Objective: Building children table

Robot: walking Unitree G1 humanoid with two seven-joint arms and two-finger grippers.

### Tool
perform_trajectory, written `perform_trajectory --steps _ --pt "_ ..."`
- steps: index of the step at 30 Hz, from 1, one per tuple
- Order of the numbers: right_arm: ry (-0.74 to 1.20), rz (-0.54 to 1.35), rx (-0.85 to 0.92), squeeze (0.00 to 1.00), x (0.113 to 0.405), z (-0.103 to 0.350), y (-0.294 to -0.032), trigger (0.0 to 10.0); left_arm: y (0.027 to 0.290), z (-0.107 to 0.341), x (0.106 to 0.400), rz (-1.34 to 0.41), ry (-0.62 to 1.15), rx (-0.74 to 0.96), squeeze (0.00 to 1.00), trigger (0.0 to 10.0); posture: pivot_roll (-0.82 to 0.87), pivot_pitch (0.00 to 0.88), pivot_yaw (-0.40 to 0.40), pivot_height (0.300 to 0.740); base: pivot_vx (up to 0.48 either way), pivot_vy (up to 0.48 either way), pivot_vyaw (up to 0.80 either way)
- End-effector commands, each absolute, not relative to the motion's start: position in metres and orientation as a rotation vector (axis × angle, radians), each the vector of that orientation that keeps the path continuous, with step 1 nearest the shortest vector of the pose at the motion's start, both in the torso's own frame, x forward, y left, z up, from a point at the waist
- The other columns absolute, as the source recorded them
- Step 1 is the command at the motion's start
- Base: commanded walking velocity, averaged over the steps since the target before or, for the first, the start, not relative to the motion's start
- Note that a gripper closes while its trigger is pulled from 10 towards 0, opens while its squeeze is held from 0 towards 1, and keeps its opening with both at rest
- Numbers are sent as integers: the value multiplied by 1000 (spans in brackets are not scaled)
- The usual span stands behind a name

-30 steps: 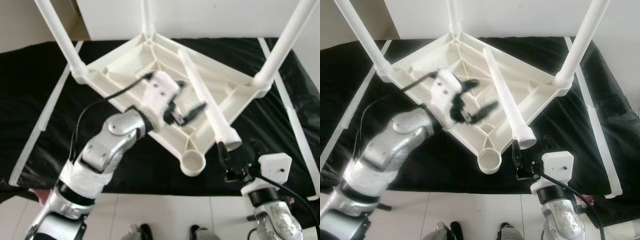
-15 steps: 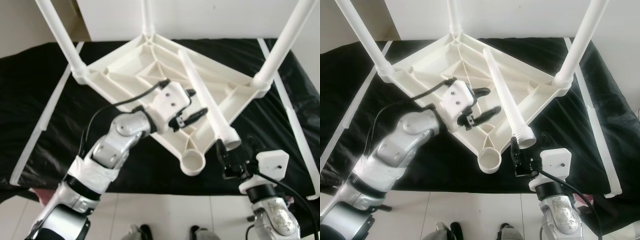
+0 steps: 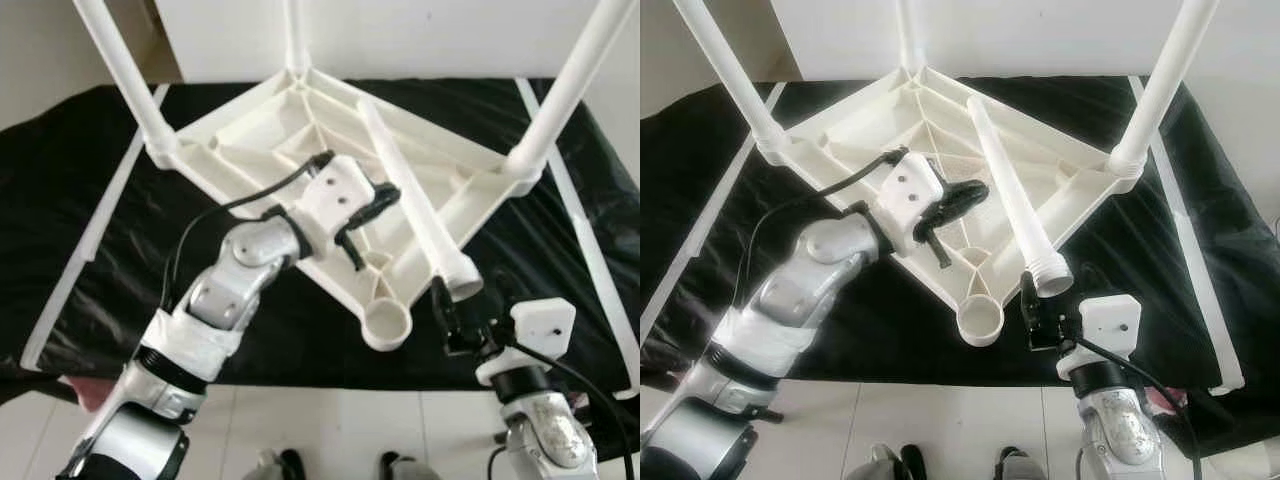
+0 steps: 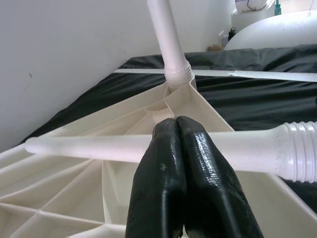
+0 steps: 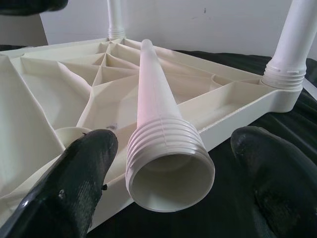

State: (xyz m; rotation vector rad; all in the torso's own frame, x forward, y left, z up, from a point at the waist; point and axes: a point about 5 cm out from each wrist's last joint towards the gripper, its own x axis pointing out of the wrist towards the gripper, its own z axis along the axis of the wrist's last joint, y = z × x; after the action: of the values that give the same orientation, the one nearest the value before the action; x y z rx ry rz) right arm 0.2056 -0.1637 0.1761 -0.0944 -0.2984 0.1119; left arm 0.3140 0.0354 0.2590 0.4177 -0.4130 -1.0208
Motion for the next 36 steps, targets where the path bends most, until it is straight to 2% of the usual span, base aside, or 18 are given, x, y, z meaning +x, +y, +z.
perform_trajectory --steps 1,2,11,17,36 --pt "-296 103 -89 0 206 174 -164 10000 37 262 315 -1022 -431 424 0 7294 -176 180 64 740 0 0 0" --pt "-298 103 -89 0 206 174 -164 10000 37 262 316 -1026 -417 393 1000 10000 -176 181 64 740 0 0 0" --pt "-304 102 -89 0 207 174 -164 10000 38 262 320 -1028 -406 364 1000 10000 -176 180 64 740 0 0 0" --pt "-307 99 -90 0 207 175 -165 10000 41 264 323 -1018 -388 273 1000 10000 -177 180 66 740 0 0 0" --pt "-314 96 -92 0 208 176 -165 10000 41 264 323 -1038 -391 314 1000 10000 -174 188 70 740 0 0 0"
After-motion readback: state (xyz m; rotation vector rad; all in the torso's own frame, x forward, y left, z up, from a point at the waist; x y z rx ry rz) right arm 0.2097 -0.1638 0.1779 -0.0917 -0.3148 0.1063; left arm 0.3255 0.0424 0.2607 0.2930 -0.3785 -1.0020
